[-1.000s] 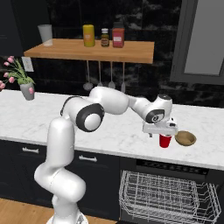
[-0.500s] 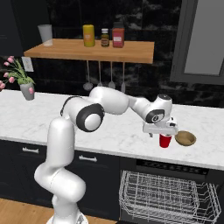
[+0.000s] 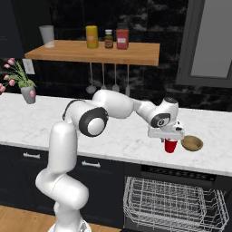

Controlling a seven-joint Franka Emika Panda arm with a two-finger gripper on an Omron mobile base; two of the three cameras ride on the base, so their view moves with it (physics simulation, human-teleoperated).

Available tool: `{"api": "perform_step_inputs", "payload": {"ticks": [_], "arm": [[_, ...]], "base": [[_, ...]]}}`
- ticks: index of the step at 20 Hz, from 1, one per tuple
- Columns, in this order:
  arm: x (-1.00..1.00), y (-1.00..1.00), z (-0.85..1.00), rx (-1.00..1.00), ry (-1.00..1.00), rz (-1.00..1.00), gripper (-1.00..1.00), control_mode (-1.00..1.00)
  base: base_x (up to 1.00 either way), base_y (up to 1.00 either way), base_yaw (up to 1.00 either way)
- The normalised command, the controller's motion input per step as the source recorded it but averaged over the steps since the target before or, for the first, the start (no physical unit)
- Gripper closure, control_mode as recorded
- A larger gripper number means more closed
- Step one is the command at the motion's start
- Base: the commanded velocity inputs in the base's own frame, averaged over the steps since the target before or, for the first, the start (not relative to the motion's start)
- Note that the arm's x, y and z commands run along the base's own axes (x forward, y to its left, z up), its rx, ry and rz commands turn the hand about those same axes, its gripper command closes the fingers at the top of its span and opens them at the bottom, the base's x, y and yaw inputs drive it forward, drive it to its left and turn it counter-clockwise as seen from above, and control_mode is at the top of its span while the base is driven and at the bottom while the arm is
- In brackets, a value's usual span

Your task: Pick up the cup and bowl from the counter, place them in the dishwasher, and close the dishwasher door.

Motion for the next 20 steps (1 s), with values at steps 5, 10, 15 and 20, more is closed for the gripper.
{"api": "perform_step_inputs", "payload": {"ticks": [5, 10, 15, 20], "arm": [[0.00, 0.00, 0.00, 0.00, 0.00, 0.00, 1.00, -1.00], [-0.30, 0.00, 0.00, 0.00, -0.03, 0.00, 1.00, -1.00], [-0.95, 0.10, 0.00, 0.00, -0.08, 0.04, 1.00, -1.00], [-1.00, 0.25, 0.00, 0.00, -0.07, 0.08, 1.00, -1.00]], "base": [[0.00, 0.00, 0.00], [0.00, 0.00, 0.00], [0.00, 0.00, 0.00], [0.00, 0.00, 0.00]]}}
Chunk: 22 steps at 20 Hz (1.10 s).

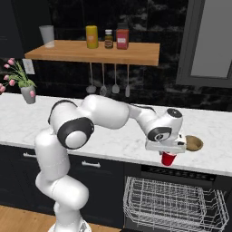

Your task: Pick up the cup and bowl from the counter, place them in the dishwasher, and close the dishwasher door.

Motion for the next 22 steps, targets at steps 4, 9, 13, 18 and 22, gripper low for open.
{"api": "perform_step_inputs", "payload": {"ticks": [4, 9, 13, 18, 22], "arm": [[-1.00, 0.26, -0.09, -0.02, -0.08, 0.09, 1.00, -1.00], [-0.90, 0.20, -0.45, -0.08, -0.16, 0.12, 1.00, -1.00], [-0.68, 0.06, -0.56, -0.08, -0.18, 0.10, 1.00, -1.00], [-0.50, -0.02, -0.47, -0.06, -0.20, 0.06, 1.00, -1.00], [-0.28, -0.38, -0.36, -0.02, -0.11, 0.00, 1.00, -1.00]], "base": [[0.00, 0.00, 0.00], [0.00, 0.00, 0.00], [0.00, 0.00, 0.00], [0.00, 0.00, 0.00], [0.00, 0.00, 0.00]]}}
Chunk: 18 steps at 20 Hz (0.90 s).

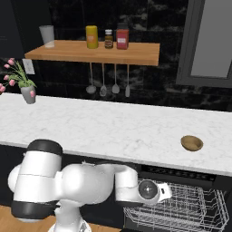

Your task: Pick up the cup and bowl from the counter, place them in the dishwasher, and close the dishwasher door.

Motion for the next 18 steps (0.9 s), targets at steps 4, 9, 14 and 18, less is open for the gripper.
{"api": "perform_step_inputs", "payload": {"ticks": [4, 9, 14, 18], "arm": [[-0.03, -0.65, -0.08, 0.00, 0.00, -0.02, 1.00, -1.00], [0.00, -0.83, 0.00, 0.00, 0.01, -0.03, 1.00, -1.00], [0.09, -0.56, 0.00, 0.00, 0.02, -0.04, 1.00, -1.00], [0.58, -0.07, 0.00, 0.00, 0.34, -0.11, 1.00, -1.00]], "base": [[0.00, 0.00, 0.00], [0.00, 0.00, 0.00], [0.00, 0.00, 0.00], [0.00, 0.00, 0.00]]}}
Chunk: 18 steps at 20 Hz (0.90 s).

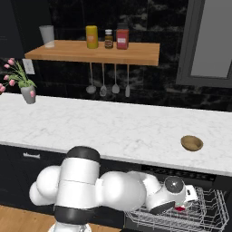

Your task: Pick up the cup and bowl from the counter, place them in the dishwasher, and close the dishwasher door.

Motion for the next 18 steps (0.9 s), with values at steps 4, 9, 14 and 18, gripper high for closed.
{"api": "perform_step_inputs", "payload": {"ticks": [4, 9, 14, 18], "arm": [[0.25, 0.00, -0.12, 0.00, 0.20, -0.08, 1.00, -1.00], [0.00, 0.00, -0.22, 0.01, -0.03, 0.00, 1.00, -1.00], [0.00, 0.00, -0.12, 0.04, -0.11, 0.00, 1.00, -1.00], [0.00, -0.01, 0.04, 0.12, -0.03, 0.00, 1.00, -1.00]], "base": [[0.00, 0.00, 0.00], [0.00, 0.00, 0.00], [0.00, 0.00, 0.00], [0.00, 0.00, 0.00]]}}
